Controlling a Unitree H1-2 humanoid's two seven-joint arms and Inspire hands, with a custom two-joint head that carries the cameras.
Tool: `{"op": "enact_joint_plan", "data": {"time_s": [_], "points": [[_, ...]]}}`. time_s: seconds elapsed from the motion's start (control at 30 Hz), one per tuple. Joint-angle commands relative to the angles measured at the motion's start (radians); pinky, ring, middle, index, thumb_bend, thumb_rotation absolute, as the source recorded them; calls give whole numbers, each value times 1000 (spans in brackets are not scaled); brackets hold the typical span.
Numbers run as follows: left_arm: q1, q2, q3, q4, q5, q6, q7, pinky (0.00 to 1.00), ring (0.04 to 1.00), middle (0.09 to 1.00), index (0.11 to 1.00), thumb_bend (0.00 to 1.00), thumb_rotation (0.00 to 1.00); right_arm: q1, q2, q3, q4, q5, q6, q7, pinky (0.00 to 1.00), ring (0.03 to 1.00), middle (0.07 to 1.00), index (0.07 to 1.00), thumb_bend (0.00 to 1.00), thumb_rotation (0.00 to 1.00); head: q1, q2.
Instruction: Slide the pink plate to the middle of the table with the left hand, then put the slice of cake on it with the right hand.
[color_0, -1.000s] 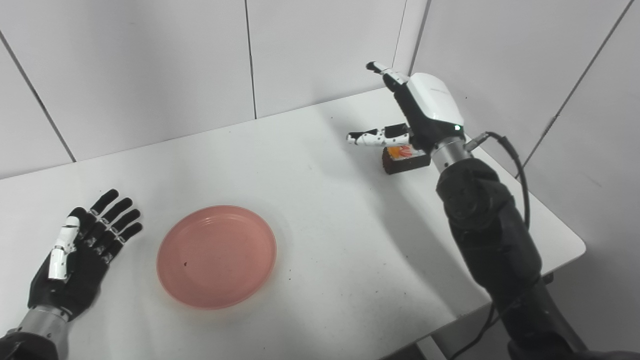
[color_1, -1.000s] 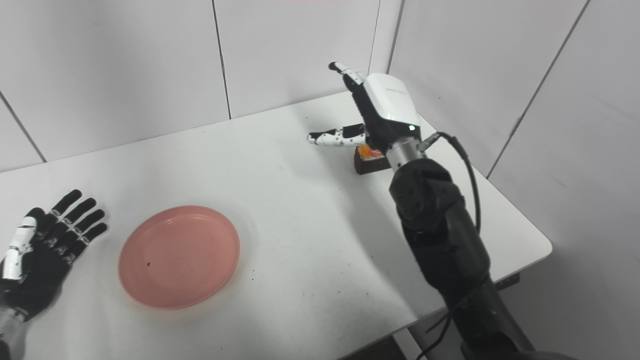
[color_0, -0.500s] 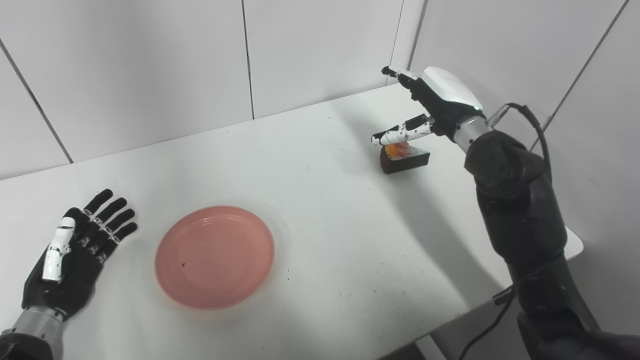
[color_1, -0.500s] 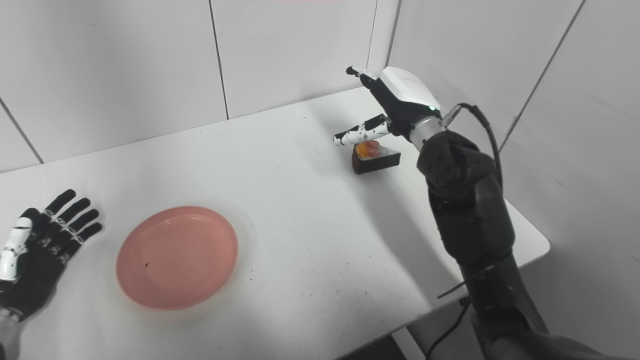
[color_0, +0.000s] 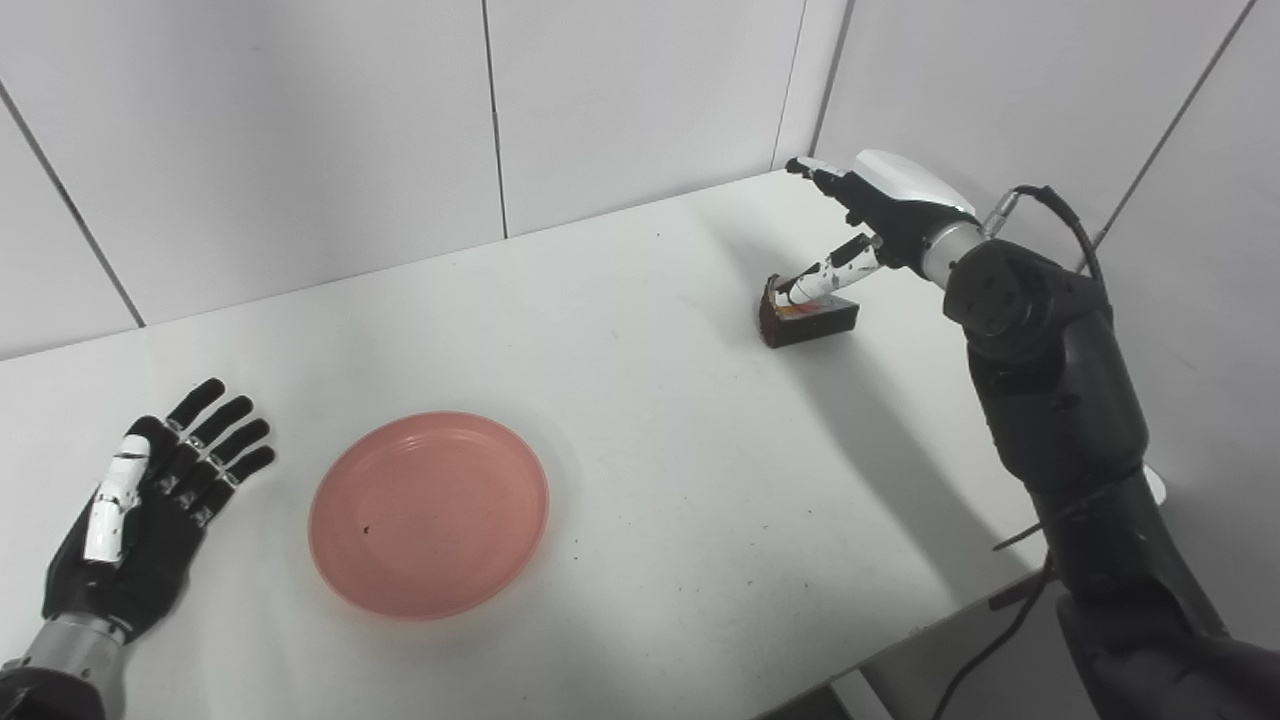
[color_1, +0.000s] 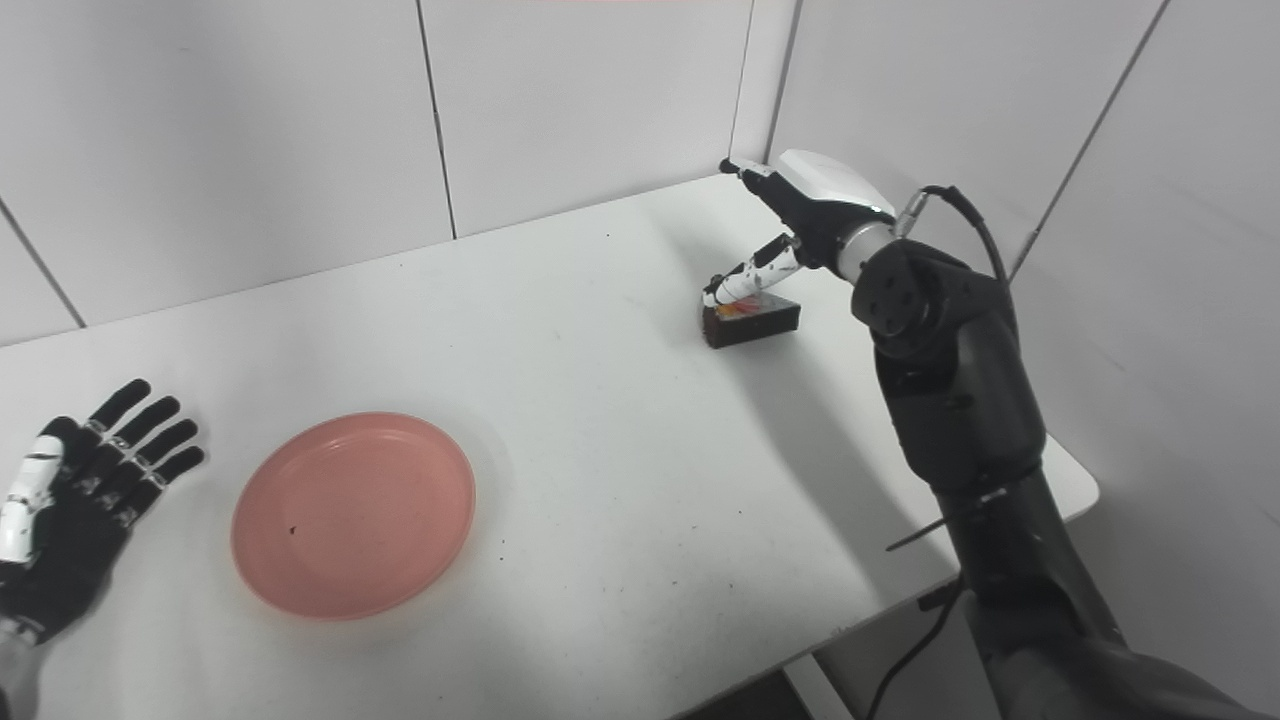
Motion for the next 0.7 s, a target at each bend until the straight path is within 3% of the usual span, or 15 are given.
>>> {"op": "enact_joint_plan", "data": {"time_s": [0.0, 0.27, 0.67], "points": [[74, 20, -13, 56, 52, 77, 30, 839, 846, 862, 851, 470, 820, -45, -40, 2, 0, -12, 2, -32, 814, 939, 965, 953, 1000, 342, 2, 2], [80, 20, -14, 37, 58, 87, 44, 844, 846, 860, 848, 462, 829, -63, -23, 46, 60, -73, 2, -7, 819, 936, 959, 958, 1000, 387, 5, 9], [95, 26, -11, 1, 57, 105, 42, 846, 848, 861, 847, 466, 824, -114, -34, 116, 167, -97, 2, -6, 858, 962, 973, 963, 1000, 350, 5, 28]]}}
